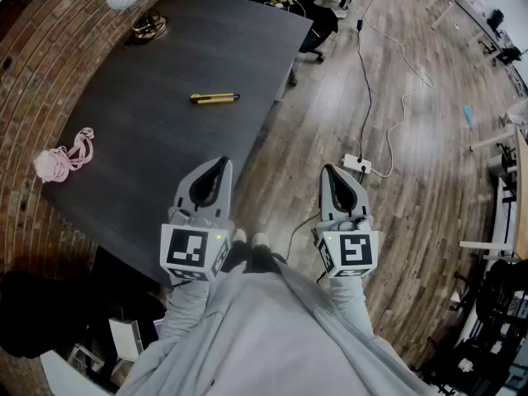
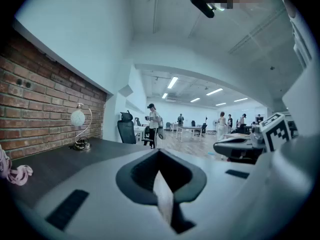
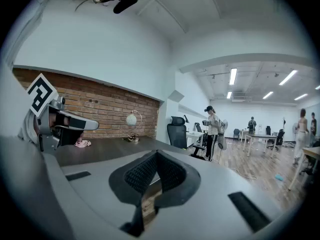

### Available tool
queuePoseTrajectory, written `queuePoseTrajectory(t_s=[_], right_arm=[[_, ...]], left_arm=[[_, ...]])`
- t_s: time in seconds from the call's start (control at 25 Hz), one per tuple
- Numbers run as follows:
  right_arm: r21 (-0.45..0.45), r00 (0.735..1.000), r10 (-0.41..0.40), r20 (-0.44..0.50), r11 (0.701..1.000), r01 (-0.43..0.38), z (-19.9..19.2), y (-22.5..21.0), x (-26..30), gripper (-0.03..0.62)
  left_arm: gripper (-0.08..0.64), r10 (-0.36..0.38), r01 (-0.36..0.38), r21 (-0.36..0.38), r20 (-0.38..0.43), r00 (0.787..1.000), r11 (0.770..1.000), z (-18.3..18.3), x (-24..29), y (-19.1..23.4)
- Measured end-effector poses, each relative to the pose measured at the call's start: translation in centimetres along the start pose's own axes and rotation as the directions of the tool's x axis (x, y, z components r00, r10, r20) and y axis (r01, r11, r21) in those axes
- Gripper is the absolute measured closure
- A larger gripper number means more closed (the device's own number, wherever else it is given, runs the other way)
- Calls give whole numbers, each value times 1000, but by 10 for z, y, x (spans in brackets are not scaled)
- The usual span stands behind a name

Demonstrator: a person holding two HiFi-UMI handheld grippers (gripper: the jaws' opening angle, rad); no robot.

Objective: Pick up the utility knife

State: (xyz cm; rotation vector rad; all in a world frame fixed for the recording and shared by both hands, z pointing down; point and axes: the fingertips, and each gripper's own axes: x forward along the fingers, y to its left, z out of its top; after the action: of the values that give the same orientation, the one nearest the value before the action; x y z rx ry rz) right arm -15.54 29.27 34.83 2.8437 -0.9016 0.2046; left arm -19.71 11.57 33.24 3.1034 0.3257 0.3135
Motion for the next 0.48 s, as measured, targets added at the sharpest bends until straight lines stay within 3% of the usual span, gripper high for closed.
queuePoseTrajectory(t_s=[0.48], right_arm=[[12,999,35,7,999,-36,-8,-20,20,575]], left_arm=[[541,47,-47,25,-10,999,999,2,31,5]])
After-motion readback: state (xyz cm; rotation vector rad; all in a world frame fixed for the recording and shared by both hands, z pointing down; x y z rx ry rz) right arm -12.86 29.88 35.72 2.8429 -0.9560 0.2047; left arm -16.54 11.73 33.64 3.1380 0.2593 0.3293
